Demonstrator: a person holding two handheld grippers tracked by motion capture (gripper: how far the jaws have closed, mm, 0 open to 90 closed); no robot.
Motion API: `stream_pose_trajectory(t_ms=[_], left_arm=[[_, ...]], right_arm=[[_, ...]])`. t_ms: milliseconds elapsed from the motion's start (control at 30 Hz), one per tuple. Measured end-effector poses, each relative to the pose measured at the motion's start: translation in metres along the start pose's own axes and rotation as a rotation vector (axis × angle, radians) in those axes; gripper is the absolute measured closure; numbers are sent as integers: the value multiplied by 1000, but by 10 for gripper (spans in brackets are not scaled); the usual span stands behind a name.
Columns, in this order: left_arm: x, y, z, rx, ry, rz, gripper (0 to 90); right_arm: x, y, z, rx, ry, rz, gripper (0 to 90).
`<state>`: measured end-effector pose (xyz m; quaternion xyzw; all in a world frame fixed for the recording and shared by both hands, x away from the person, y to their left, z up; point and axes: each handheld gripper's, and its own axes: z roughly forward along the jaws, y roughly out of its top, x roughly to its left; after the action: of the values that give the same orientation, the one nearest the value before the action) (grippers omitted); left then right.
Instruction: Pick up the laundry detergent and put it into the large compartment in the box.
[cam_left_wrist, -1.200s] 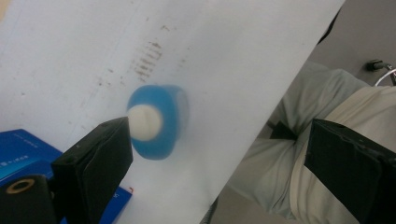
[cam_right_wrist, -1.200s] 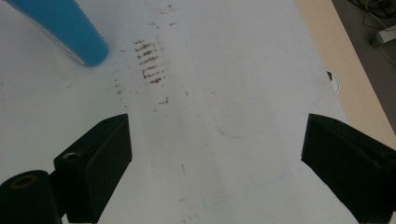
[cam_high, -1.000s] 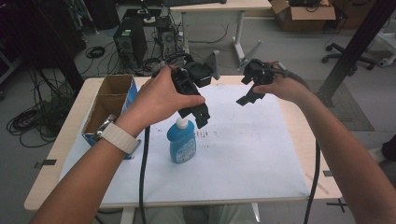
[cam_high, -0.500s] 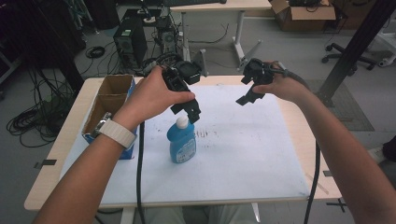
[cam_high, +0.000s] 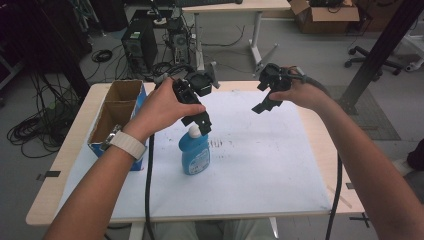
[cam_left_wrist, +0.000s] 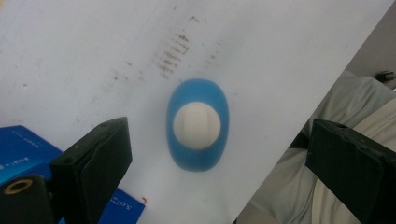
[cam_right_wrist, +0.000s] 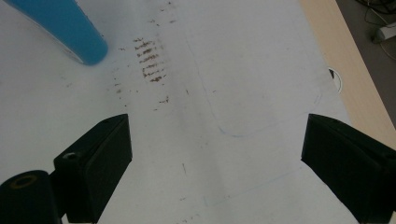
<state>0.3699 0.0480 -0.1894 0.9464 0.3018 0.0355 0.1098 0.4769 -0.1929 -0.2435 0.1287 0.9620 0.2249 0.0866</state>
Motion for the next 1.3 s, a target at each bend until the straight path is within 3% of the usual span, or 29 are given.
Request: stream_pose_trajectory(t_ms=[300,533,1300], left_arm=[[2,0,13,21,-14,41,73],[7,-1,23,18,-25,27,72],[6,-5,50,43,-35,38,72]], right_arm=[[0,2,2,-4,5,0,84],[-1,1,3,1,7,1,84],[-1,3,8,3,12,-3,83]])
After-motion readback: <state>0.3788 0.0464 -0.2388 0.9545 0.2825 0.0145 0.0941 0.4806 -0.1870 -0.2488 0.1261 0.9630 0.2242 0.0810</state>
